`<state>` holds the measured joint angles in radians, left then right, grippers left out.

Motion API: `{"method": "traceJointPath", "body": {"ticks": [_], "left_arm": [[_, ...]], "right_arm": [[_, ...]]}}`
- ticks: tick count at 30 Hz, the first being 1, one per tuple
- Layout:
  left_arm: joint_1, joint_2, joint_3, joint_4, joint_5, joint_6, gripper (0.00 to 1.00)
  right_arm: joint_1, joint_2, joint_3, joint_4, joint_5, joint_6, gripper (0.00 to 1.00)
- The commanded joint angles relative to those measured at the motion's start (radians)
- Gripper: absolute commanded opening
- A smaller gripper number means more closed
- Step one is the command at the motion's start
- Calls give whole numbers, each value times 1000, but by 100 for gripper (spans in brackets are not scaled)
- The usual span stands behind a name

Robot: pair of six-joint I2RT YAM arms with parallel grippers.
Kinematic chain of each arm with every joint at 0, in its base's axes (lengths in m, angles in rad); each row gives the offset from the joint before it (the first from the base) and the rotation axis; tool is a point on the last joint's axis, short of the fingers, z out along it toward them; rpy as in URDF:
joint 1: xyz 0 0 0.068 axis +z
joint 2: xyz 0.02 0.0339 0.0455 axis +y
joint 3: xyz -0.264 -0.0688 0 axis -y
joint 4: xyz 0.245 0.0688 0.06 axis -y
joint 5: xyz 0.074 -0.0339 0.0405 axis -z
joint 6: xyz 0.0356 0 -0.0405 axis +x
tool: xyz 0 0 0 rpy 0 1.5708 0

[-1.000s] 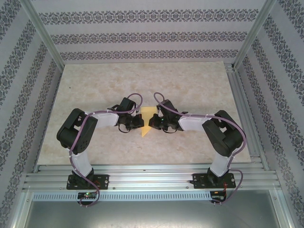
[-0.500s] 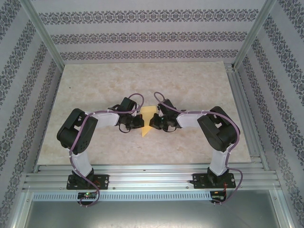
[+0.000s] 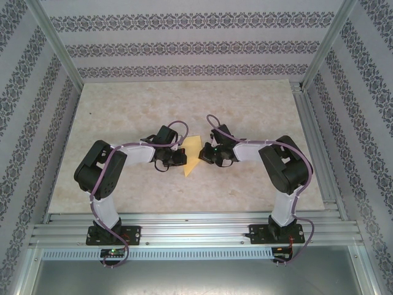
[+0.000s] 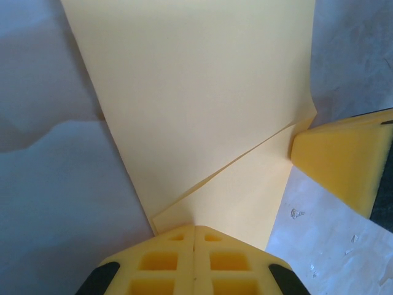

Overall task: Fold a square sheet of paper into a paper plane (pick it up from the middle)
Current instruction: Third fold the triangle at the center of the table.

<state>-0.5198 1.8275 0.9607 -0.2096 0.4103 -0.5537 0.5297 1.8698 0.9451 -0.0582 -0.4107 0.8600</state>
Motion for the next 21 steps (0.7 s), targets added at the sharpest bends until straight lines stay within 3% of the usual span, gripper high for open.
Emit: {"method": "traceJointPath", "body": {"ticks": [1,8,15,21], "left_arm": [[2,52,-26,-133,-102,27,4],[2,46,-26,-134,-99,29,4],[1,38,-21,-129,-87,24,4],[1,39,-19,-128,-83,24,4]], "right_arm": [[-46,-24,-7,-73,135,-35,0],[-64,11,26,-82,150,-46,0],[-25,-145,-15,3,96,-90,2],[34,-72,53,-30,67,-111,2]]}}
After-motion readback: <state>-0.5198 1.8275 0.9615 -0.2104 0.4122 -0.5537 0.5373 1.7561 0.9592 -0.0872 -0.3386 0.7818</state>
